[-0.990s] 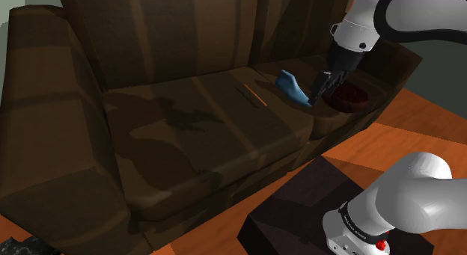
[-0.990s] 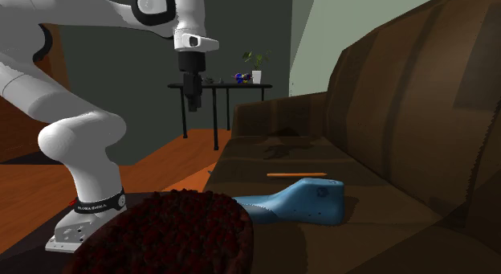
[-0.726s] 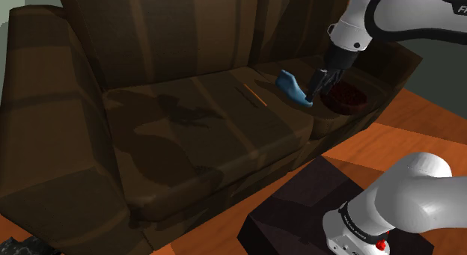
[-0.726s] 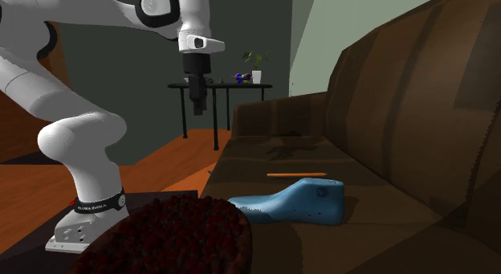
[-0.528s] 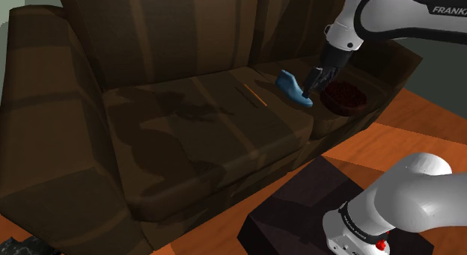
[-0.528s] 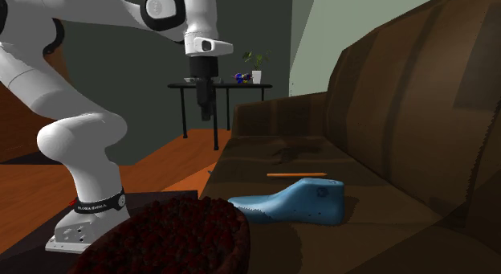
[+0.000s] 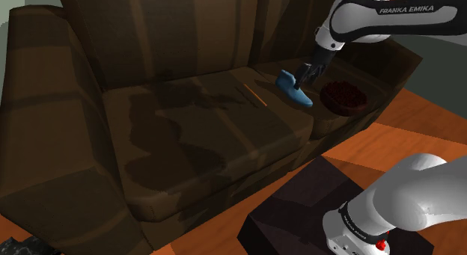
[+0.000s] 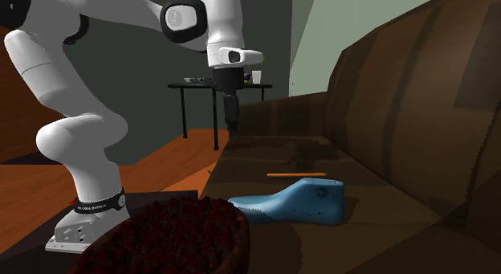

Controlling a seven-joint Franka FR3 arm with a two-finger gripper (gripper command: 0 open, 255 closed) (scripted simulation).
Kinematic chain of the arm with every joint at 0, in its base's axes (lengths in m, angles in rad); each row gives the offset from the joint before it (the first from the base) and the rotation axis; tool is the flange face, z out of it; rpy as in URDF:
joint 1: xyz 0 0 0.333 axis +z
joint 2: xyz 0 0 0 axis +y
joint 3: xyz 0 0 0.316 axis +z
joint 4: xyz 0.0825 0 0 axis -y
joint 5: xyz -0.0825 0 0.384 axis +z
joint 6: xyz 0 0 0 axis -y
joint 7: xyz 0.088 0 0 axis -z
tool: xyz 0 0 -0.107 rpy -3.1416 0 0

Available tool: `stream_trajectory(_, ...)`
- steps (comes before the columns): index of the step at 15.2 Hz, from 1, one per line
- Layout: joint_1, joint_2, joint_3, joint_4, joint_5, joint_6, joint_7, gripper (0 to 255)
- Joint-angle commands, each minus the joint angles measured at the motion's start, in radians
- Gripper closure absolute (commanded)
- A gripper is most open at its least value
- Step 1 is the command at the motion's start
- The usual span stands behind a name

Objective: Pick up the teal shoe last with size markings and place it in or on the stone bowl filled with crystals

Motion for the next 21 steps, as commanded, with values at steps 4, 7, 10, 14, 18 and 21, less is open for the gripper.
stream_trajectory(4,-0.013,0.156,-0.071,0.084,0.026,0.096,-0.084,0)
stream_trajectory(7,-0.019,0.259,-0.108,0.155,0.061,0.137,-0.138,0)
stream_trajectory(10,-0.028,0.365,-0.140,0.237,0.110,0.168,-0.195,0)
stream_trajectory(14,-0.052,0.511,-0.170,0.364,0.189,0.188,-0.273,0)
stream_trajectory(18,-0.060,0.564,-0.169,0.379,0.220,0.224,-0.297,0)
stream_trajectory(21,-0.060,0.585,-0.166,0.365,0.233,0.258,-0.305,0)
